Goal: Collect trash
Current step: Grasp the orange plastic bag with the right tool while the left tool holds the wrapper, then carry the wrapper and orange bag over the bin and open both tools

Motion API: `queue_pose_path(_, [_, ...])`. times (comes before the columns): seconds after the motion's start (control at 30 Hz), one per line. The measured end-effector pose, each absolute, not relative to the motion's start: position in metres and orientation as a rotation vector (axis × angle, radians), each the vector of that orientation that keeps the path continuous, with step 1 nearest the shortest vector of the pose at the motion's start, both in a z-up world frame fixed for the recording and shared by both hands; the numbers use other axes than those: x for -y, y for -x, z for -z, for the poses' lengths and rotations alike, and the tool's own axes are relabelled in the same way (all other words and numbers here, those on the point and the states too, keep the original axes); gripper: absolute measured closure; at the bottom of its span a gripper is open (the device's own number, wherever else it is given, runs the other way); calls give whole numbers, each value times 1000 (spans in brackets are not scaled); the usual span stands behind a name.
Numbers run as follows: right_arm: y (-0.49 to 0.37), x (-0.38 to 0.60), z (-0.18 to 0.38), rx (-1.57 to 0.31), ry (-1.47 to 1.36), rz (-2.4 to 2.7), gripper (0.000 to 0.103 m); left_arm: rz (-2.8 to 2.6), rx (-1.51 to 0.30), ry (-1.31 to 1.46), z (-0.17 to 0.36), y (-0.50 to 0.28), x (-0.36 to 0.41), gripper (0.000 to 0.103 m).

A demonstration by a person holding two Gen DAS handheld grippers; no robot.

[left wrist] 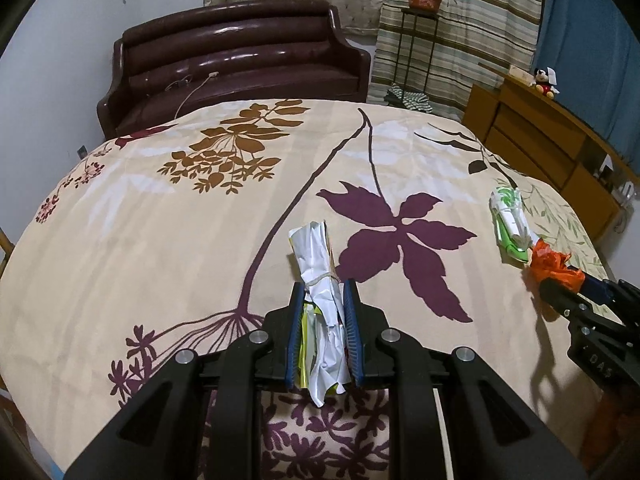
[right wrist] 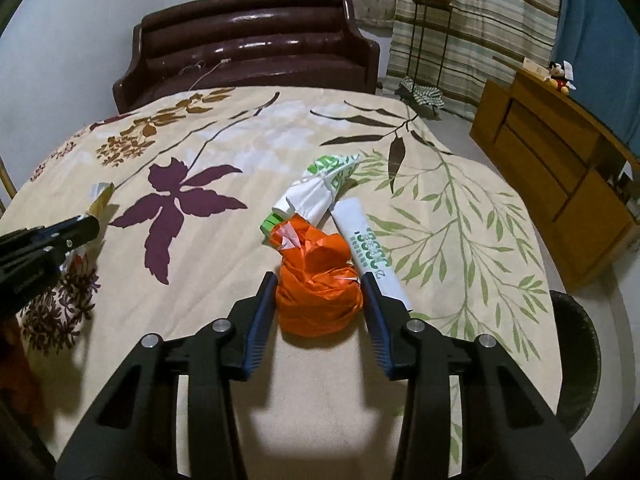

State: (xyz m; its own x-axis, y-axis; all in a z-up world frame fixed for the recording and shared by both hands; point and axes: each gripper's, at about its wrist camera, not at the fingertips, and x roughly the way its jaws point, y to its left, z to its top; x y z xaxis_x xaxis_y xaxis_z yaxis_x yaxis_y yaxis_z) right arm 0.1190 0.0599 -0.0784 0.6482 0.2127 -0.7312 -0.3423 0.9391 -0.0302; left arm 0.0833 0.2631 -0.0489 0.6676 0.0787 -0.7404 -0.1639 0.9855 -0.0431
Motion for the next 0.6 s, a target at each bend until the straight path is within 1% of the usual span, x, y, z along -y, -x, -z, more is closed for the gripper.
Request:
queue_pose_path(0.27, [-103, -33, 59, -748, 118, -290, 62, -93, -790, 112, 37, -78, -241, 82])
queue_pose_path(0.6, [-81, 45, 35, -673, 52, -158, 62, 74, -758, 73, 24, -79, -155, 82])
